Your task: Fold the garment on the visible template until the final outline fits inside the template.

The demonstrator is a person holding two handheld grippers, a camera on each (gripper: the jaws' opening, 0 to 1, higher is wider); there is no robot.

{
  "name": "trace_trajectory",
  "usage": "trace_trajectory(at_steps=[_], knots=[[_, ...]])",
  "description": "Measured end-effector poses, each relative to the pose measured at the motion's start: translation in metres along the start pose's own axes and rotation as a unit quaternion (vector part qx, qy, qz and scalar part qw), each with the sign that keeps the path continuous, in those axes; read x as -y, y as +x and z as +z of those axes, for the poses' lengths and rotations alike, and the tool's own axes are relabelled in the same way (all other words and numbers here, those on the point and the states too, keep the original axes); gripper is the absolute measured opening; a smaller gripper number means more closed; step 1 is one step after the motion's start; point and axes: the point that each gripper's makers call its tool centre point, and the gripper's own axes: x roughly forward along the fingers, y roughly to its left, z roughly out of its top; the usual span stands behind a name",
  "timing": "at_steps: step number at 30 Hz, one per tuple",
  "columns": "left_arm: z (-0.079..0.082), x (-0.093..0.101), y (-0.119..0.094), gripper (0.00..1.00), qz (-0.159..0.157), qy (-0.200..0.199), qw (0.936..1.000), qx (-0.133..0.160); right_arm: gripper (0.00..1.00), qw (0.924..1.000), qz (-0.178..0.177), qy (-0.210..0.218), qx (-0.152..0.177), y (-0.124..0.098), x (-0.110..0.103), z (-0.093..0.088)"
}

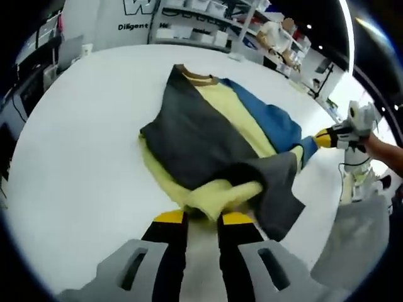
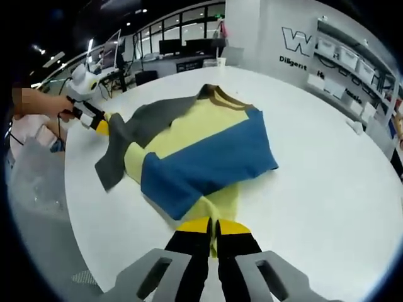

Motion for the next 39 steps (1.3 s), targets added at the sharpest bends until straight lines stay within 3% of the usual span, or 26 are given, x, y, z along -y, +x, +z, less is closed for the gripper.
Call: trace_trajectory(at_steps=[1,14,29,39], knots=[[-0.001,0.000,-0.001,0.02,-0.001,0.000,1.0000,-0.002,0.00,1.0000,0.000,-0.001,0.001,0.000,0.000,0.001],[-0.003,0.018,-0.022,0.01,-0.050,-0.029,0.9983,-0.006,0.00,0.9996,0.007,-0.024,0.015,-0.008,-0.001,0.007],[-0.001,0.033,-0.045,0.01,-0.126,-0.072,0.9894,-0.017,0.00,0.9983,0.021,-0.044,0.033,-0.024,-0.012,0.008],[-0.003,0.030,-0.056,0.01,-0.139,-0.078,0.9870,-0.022,0.00,0.9974,0.045,-0.044,0.035,-0.034,-0.027,-0.002]])
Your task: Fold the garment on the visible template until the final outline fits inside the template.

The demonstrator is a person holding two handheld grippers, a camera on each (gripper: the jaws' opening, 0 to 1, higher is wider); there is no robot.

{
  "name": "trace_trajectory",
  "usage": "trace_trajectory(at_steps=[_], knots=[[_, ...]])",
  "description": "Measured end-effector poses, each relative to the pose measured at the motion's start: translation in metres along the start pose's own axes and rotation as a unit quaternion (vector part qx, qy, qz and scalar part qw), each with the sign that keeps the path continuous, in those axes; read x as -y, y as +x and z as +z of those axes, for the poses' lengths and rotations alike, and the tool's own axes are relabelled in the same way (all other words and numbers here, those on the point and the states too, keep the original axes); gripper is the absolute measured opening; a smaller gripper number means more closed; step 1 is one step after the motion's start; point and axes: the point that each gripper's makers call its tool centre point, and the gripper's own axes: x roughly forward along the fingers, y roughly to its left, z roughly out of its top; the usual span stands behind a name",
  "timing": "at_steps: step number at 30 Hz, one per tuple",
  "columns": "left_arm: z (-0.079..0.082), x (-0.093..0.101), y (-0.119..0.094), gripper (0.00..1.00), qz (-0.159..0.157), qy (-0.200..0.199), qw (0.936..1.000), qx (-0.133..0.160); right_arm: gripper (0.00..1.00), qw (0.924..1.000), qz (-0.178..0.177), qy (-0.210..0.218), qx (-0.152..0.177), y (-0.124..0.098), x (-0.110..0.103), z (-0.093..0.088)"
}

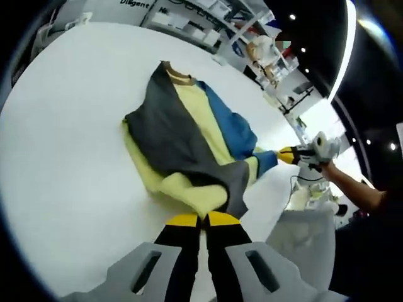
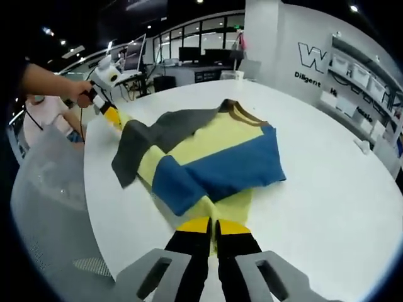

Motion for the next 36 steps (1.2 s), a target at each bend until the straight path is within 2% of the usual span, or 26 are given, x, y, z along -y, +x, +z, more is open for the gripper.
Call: trace_trajectory(at_steps=[14,19,28,36], knots=[[-0.024,0.001,-0.008,0.01,-0.007,0.005,0.9995,-0.031,0.00,0.9992,0.032,-0.015,-0.018,-0.004,-0.034,-0.027],[-0.032,-0.002,-0.011,0.01,-0.005,0.008,0.9995,-0.031,0.00,0.9987,0.041,-0.018,-0.024,-0.004,-0.046,-0.035],[-0.049,-0.006,-0.013,0.01,0.011,0.029,0.9988,-0.039,0.00,0.9971,0.051,-0.038,-0.041,-0.004,-0.061,-0.049],[-0.063,-0.016,-0.009,0.01,0.046,0.066,0.9951,-0.057,0.00,0.9952,0.056,-0.055,-0.059,-0.001,-0.070,-0.061]])
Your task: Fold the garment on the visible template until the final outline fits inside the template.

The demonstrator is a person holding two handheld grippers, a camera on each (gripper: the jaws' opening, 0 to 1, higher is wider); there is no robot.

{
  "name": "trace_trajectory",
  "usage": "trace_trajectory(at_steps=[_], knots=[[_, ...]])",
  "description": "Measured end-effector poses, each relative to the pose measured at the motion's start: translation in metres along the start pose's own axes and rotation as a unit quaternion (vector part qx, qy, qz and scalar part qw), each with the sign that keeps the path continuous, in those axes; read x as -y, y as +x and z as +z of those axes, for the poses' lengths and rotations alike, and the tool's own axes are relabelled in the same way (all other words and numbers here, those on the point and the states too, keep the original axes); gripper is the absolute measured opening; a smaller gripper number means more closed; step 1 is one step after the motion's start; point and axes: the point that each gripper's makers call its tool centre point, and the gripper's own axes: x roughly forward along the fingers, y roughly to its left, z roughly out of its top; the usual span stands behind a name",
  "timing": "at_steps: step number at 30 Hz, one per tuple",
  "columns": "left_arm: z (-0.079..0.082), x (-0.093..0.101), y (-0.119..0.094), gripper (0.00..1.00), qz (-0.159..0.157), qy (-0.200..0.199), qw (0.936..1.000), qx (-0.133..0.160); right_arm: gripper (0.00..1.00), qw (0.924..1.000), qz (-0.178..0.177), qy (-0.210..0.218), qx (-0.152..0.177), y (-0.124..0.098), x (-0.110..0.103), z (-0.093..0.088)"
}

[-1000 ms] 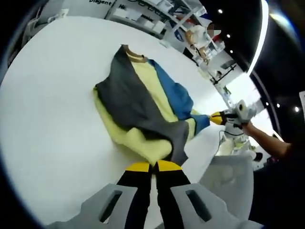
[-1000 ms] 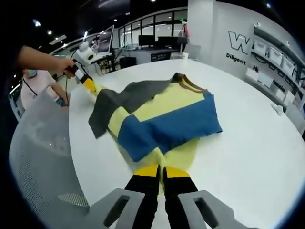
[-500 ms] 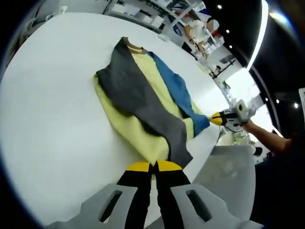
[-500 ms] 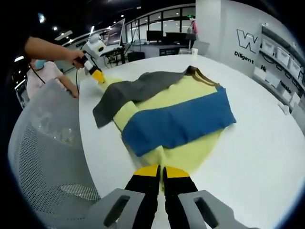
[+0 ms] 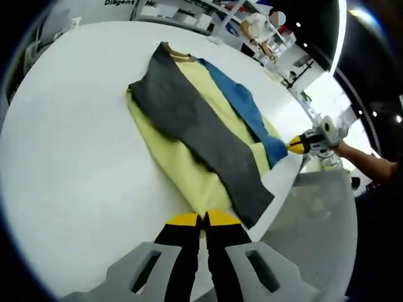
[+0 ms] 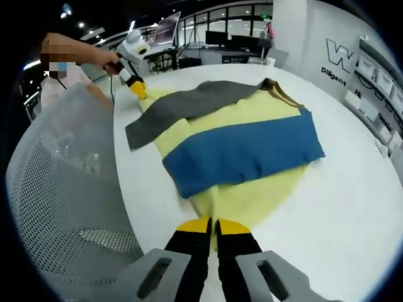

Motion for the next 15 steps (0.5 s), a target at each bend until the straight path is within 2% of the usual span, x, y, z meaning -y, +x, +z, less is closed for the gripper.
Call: trace_trajectory(at_steps=[4,15], knots=[[-0.004,-0.004,0.001,0.01,0.014,0.014,0.9998,-0.006,0.00,0.9996,0.001,-0.025,-0.015,0.003,-0.005,-0.008],[-0.011,-0.013,0.007,0.03,0.045,0.046,0.9978,-0.017,0.01,0.9994,0.002,-0.025,-0.023,0.005,-0.007,-0.014]])
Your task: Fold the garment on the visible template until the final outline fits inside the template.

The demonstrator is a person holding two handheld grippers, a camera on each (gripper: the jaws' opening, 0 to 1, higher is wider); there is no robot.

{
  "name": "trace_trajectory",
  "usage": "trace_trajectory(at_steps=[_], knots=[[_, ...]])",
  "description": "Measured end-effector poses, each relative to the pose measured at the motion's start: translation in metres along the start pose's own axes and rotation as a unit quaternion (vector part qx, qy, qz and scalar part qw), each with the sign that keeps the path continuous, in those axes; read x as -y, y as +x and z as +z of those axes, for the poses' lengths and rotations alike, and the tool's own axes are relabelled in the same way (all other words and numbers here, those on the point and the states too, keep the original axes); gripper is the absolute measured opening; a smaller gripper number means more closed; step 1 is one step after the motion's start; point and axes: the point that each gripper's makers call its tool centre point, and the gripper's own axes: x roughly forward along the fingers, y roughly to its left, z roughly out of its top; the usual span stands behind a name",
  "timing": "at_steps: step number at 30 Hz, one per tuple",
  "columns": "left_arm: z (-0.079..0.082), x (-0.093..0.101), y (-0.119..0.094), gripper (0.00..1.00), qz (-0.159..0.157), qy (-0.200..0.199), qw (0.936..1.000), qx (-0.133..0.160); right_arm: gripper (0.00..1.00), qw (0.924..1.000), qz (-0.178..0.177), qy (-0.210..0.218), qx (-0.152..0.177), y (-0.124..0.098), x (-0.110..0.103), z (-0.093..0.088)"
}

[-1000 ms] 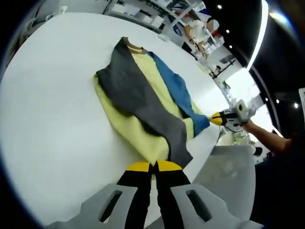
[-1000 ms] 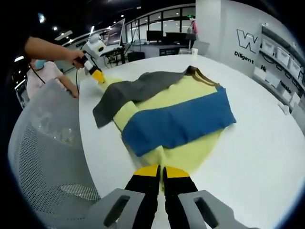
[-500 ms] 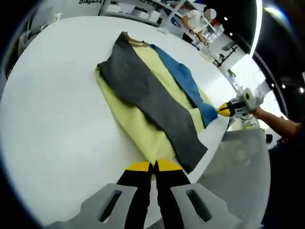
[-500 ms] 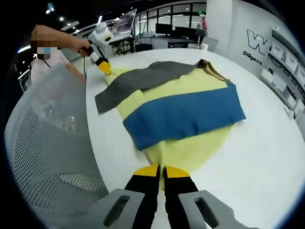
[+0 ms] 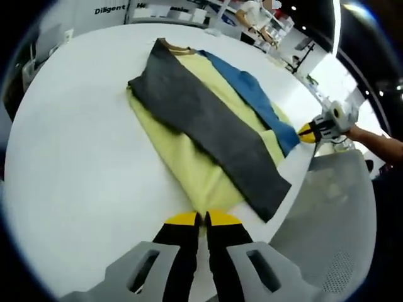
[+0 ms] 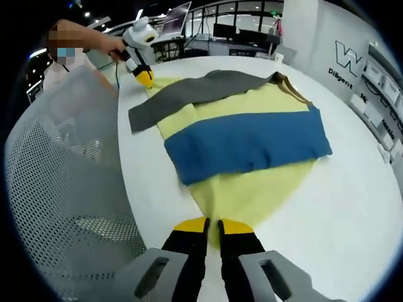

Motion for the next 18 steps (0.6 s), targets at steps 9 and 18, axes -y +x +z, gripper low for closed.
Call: trace_trajectory(at_steps=[9,18], knots=[[-0.006,-0.007,-0.002,0.07,0.016,0.010,0.9998,0.002,0.06,0.9999,0.003,-0.013,-0.001,-0.001,-0.001,-0.003],[-0.013,-0.001,-0.001,0.02,-0.006,-0.013,0.9999,-0.009,0.17,0.9998,-0.003,-0.019,-0.009,-0.005,0.005,-0.005]])
